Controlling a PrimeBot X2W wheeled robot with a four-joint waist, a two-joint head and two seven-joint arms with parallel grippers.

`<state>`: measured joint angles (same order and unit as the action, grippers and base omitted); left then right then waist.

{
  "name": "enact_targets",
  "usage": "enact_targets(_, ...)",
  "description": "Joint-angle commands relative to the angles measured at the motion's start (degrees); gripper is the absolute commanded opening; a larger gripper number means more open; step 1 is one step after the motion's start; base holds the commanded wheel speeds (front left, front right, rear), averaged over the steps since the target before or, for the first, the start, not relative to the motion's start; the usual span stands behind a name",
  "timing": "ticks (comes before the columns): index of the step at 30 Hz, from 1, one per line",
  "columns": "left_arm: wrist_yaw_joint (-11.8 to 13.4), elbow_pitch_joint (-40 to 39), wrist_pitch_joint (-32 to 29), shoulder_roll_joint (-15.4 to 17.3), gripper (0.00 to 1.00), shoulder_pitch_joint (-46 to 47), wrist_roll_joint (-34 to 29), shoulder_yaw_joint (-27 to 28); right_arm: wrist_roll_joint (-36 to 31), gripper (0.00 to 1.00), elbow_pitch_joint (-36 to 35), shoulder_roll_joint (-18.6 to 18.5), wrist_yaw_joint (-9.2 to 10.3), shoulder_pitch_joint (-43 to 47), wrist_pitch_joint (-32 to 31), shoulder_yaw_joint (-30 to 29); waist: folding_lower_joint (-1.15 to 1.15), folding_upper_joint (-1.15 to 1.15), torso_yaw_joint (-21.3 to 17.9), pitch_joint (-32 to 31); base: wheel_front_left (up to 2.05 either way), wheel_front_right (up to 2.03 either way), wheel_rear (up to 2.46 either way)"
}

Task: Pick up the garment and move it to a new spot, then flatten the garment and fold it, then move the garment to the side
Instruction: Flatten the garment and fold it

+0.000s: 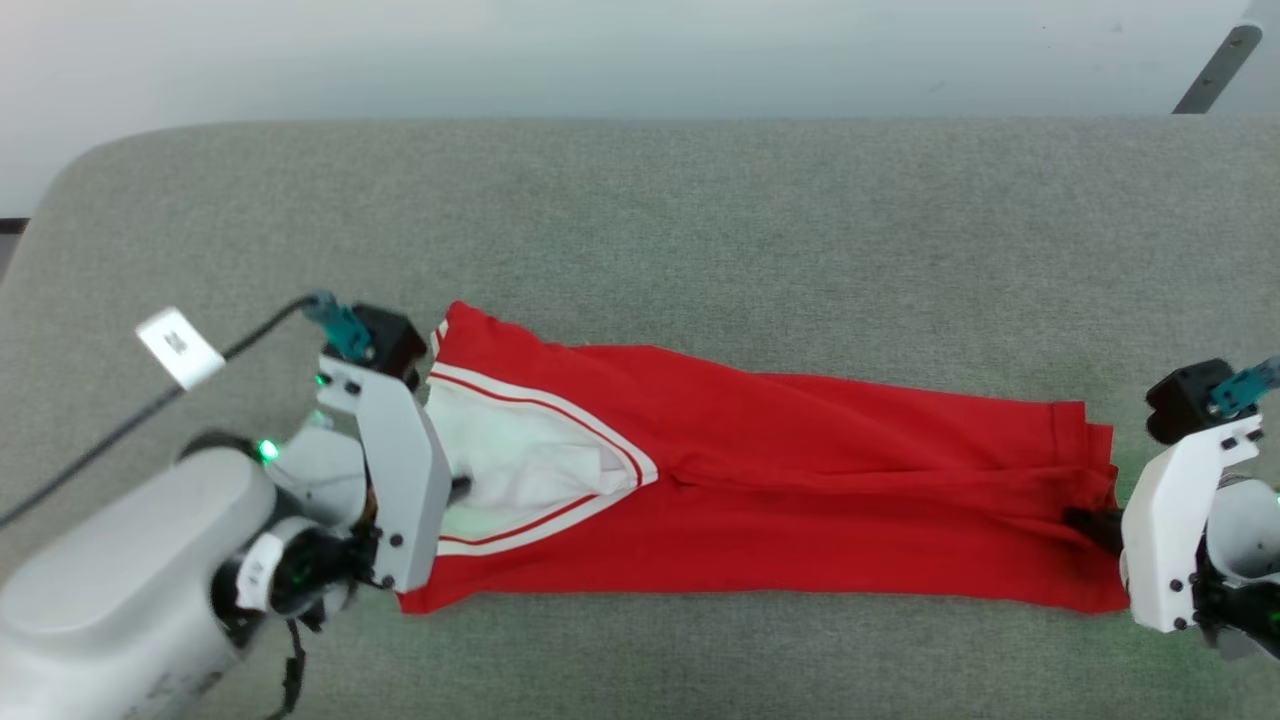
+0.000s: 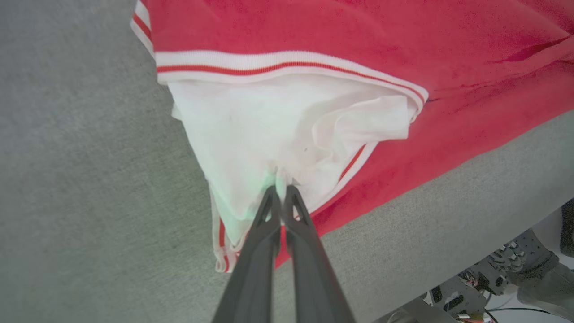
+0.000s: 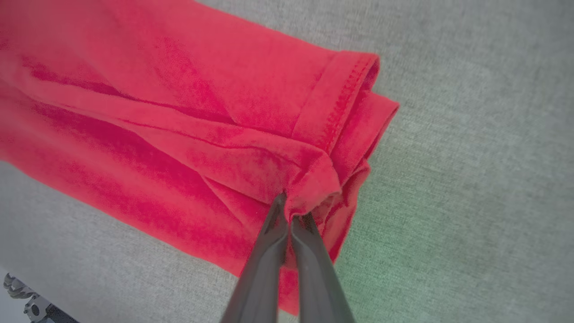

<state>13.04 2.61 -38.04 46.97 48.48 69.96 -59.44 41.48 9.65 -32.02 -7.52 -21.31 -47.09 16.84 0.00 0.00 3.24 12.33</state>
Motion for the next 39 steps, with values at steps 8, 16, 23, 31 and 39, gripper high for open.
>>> enact_targets(8,-3.3,9.8,0.8,-4.5,0.2,-2.3,3.4,-0.3,-1.7,0.47,2.9,1.6,0.06,-1.5,1.2,2.2,0.0,0.0,-1.0,-1.0,0.0,0.0,0.0)
enact_targets(16,-4.2,12.1,1.7,-5.4,1.0,-1.9,2.7,-0.4,-0.7,1.0,3.7,0.8,0.06,-2.8,-0.3,3.9,0.0,0.0,-1.0,-5.0,0.0,0.0,0.0)
enact_targets(23,-3.3,9.5,5.4,-3.8,1.0,-4.9,2.6,0.5,0.5,1.0,2.1,1.3,0.06,-0.9,-0.8,2.1,0.0,0.0,-0.9,-9.4,0.0,0.0,0.0)
enact_targets(31,-2.3,3.7,20.8,0.1,1.0,-11.7,-0.7,3.8,-0.9,1.0,1.2,2.5,0.06,3.3,1.0,-3.0,0.0,0.0,-1.1,-12.9,0.0,0.0,0.0)
enact_targets(39,0.5,-0.5,35.7,2.2,1.0,-18.3,-3.7,7.1,-3.8,1.0,3.8,4.4,0.06,4.5,1.4,-7.7,0.0,0.0,-0.2,-13.3,0.0,0.0,0.0)
